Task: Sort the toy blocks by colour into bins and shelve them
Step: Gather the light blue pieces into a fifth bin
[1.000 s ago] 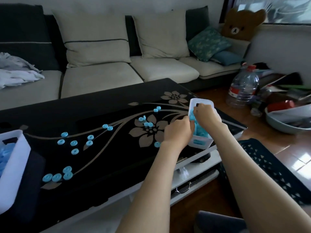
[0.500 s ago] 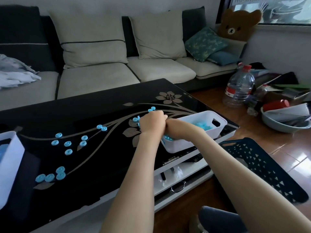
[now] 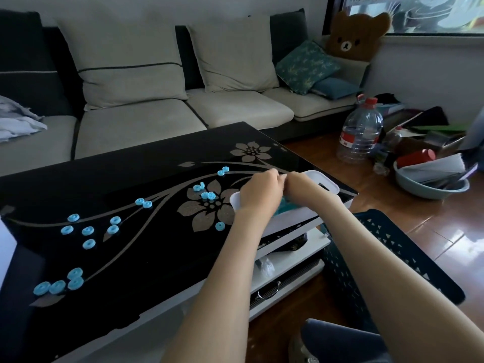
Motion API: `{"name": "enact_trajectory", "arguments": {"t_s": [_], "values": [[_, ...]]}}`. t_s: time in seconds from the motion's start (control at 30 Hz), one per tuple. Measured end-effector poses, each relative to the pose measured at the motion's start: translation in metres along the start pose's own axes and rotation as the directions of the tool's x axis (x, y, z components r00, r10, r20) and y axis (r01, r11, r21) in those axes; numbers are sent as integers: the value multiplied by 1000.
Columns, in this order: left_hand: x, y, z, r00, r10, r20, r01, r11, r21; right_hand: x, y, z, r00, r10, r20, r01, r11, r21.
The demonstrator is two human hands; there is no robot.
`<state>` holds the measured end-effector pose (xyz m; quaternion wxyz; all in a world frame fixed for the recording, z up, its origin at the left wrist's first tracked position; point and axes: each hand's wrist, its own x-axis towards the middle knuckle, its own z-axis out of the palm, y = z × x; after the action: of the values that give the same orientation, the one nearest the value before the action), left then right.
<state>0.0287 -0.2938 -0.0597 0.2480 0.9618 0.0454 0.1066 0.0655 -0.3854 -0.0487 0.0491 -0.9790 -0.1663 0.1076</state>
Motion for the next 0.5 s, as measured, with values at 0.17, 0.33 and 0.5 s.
{"name": "enact_trajectory", "arguments": {"t_s": [0.17, 0.33, 0.5], "values": [[5, -17, 14, 990, -111, 82, 89, 969, 230, 9, 11, 11, 973, 23, -231, 43, 960, 278], [10, -22, 12, 996, -41, 75, 31, 991, 133, 6, 16, 10, 965, -41, -258, 116, 951, 286], [15, -27, 4, 999, 5, -45, -10, 993, -118, 7, 13, 14, 963, -115, -244, 153, 977, 146]]}}
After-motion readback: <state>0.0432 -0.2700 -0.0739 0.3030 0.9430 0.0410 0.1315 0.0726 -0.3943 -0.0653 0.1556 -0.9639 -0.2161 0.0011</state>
